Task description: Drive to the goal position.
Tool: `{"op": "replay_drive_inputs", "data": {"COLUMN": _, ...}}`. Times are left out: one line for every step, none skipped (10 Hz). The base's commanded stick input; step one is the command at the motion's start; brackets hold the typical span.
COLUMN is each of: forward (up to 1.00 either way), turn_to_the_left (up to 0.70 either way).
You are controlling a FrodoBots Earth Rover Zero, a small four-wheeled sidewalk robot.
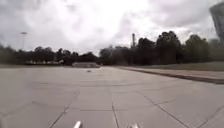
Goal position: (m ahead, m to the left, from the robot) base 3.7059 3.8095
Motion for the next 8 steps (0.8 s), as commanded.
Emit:
{"op": "replay_drive_inputs", "data": {"forward": -0.15, "turn_to_the_left": 0.29}}
{"op": "replay_drive_inputs", "data": {"forward": -0.15, "turn_to_the_left": 0.29}}
{"op": "replay_drive_inputs", "data": {"forward": -0.14, "turn_to_the_left": 0.29}}
{"op": "replay_drive_inputs", "data": {"forward": -0.14, "turn_to_the_left": 0.29}}
{"op": "replay_drive_inputs", "data": {"forward": -0.14, "turn_to_the_left": 0.29}}
{"op": "replay_drive_inputs", "data": {"forward": -0.14, "turn_to_the_left": 0.29}}
{"op": "replay_drive_inputs", "data": {"forward": -0.14, "turn_to_the_left": 0.29}}
{"op": "replay_drive_inputs", "data": {"forward": -0.14, "turn_to_the_left": 0.29}}
